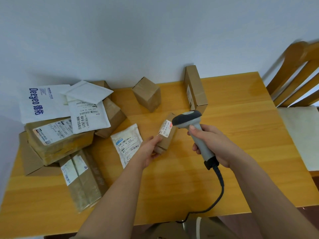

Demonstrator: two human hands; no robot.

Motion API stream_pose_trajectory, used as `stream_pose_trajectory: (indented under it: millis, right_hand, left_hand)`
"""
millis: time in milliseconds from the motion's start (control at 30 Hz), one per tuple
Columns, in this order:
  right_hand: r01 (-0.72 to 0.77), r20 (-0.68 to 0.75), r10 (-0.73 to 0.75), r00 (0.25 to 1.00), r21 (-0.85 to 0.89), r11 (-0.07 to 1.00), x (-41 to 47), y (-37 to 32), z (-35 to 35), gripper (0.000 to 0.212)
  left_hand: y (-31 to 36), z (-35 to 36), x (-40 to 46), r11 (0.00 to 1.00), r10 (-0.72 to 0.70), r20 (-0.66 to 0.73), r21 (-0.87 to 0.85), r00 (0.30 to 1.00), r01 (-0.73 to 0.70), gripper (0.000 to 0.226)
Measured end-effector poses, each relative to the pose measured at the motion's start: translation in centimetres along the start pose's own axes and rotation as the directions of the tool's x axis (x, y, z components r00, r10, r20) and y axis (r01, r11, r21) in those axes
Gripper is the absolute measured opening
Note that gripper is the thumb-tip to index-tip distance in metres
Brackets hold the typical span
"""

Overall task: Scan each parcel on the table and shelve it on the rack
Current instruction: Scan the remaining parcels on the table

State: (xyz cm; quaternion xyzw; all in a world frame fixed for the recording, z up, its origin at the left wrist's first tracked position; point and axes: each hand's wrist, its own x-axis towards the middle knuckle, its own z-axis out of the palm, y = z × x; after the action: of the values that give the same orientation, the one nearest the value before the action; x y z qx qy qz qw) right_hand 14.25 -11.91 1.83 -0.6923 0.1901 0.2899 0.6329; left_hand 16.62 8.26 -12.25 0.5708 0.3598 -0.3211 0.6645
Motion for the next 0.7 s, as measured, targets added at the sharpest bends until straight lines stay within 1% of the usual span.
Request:
stream_pose_trajectory:
  millis: [33,67,133,200,267,467,600,700]
  right_hand:
    - [-0.005,0.016,0.005,1.000,-0.025,1.000,-0.1,-0.2,-0.3,0.025]
    - [-0.005,0.025,0.006,1.000,-0.050,0.999,-0.3,-0.4,-0.6,0.025]
    - [-0.003,0.025,0.005,1.000,-0.083,0.997,-0.7,-0.7,-1.1,0.025]
    - [0.004,0.020,-0.003,1.000,-0.079,0.997,-1.1,-1.1,-1.5,0.026]
    - [0.024,0.019,-0.023,1.000,-0.055,0.998,-1.6,-1.5,-1.8,0.026]
    - [0.067,0.037,-0.066,0.997,-0.029,0.997,-2.9,-2.7,-2.6,0.027]
    - [0.076,0.040,-0.075,0.996,-0.026,0.997,-3.4,-3.2,-3.2,0.028]
    - [0.062,0.033,-0.061,0.998,-0.025,0.998,-3.7,-3.2,-3.4,0.030]
  left_hand:
    - [0.0,-0.2,0.2,0.999,0.023,-0.044,0.025,0.999,-0.022,0.059]
    - [0.2,-0.3,0.2,0.999,0.042,-0.083,0.031,0.996,-0.039,0.060]
    - [0.5,-0.7,0.1,0.998,0.064,-0.131,0.026,0.989,-0.061,0.054]
    - [1.0,-0.8,-0.3,0.996,0.084,-0.142,0.010,0.986,-0.084,0.045]
    - [1.4,-0.9,-0.8,0.994,0.106,-0.154,-0.007,0.982,-0.108,0.042]
    - [1.6,-1.3,-0.5,0.988,0.152,-0.152,0.053,0.977,-0.146,0.054]
    - [1.6,-1.2,-0.8,0.984,0.166,-0.148,0.083,0.975,-0.155,0.045]
    - [1.6,-1.3,-0.8,0.981,0.181,-0.157,0.093,0.971,-0.168,0.045]
